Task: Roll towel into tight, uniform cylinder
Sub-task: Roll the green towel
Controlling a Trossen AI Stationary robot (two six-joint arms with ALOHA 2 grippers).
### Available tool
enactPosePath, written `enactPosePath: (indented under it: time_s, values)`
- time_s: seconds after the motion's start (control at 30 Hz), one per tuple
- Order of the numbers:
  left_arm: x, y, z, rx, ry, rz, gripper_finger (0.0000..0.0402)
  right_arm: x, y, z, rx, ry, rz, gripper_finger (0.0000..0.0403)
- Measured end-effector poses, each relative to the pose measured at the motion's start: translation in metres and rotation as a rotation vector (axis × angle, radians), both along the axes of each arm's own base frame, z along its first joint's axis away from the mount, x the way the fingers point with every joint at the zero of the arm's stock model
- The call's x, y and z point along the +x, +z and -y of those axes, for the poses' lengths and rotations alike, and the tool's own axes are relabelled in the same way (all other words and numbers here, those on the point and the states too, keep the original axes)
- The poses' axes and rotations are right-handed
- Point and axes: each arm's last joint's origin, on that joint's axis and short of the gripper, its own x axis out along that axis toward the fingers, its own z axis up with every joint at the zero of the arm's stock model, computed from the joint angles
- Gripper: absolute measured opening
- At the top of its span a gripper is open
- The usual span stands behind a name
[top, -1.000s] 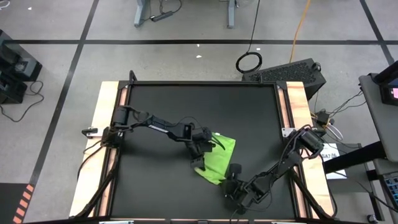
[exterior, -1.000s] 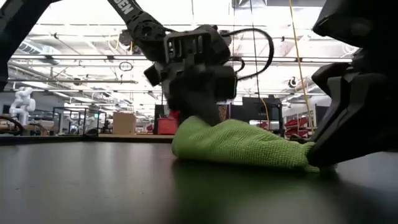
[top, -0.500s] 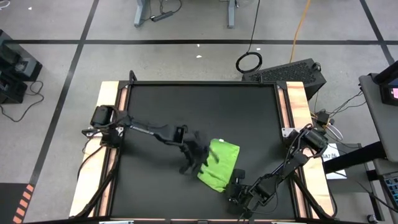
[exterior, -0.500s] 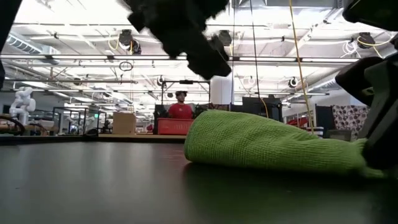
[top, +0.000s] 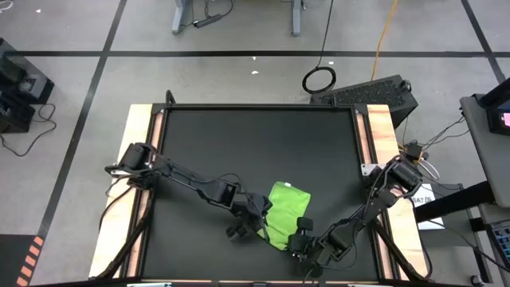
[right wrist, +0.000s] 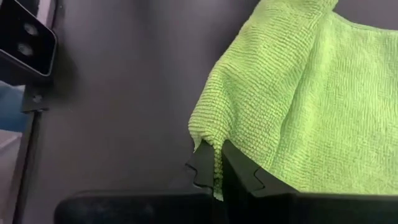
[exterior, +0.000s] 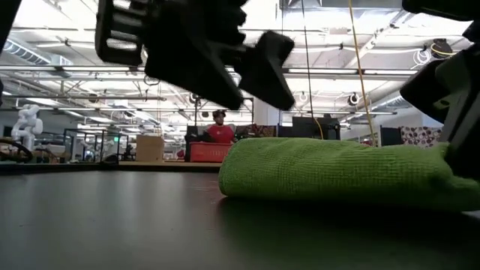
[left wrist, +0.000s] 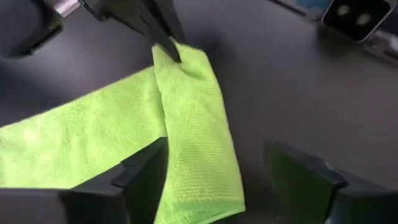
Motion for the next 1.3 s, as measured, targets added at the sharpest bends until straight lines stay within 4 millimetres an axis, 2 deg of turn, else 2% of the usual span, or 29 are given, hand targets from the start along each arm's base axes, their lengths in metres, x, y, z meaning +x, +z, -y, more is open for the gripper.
enactPosePath:
  time_s: [0.17, 0.43, 0.57, 0.83, 0.97, 1.03, 1.13, 1.3]
  values:
    - [0.003, -0.017, 0.002, 0.003, -0.019, -0.039, 0.0301, 0.001, 0.004, 0.002, 0.020, 0.001, 0.002, 0.0000]
    - [0.003, -0.049, 0.000, 0.082, 0.020, -0.141, 0.0295, 0.004, 0.007, 0.003, 0.039, -0.013, 0.014, 0.0000]
    - [0.005, -0.057, 0.001, 0.065, 0.034, -0.167, 0.0253, 0.003, 0.007, 0.004, 0.042, -0.025, 0.003, 0.0000]
    - [0.009, -0.060, -0.005, 0.006, 0.105, -0.167, 0.0094, 0.001, 0.005, 0.005, 0.040, -0.043, -0.018, 0.0000]
    - [0.011, -0.060, -0.010, -0.040, 0.121, -0.193, 0.0040, 0.000, 0.005, 0.006, 0.035, -0.041, -0.027, 0.0000]
    - [0.011, -0.060, -0.013, -0.077, 0.133, -0.216, 0.0025, 0.000, 0.004, 0.006, 0.037, -0.035, -0.035, 0.0001]
    - [0.012, -0.060, -0.018, -0.146, 0.146, -0.258, 0.0023, 0.000, 0.004, 0.006, 0.034, -0.031, -0.042, 0.0011]
    - [0.013, -0.061, -0.028, -0.261, 0.187, -0.351, 0.0023, -0.002, 0.003, 0.008, 0.006, -0.033, -0.052, 0.0048]
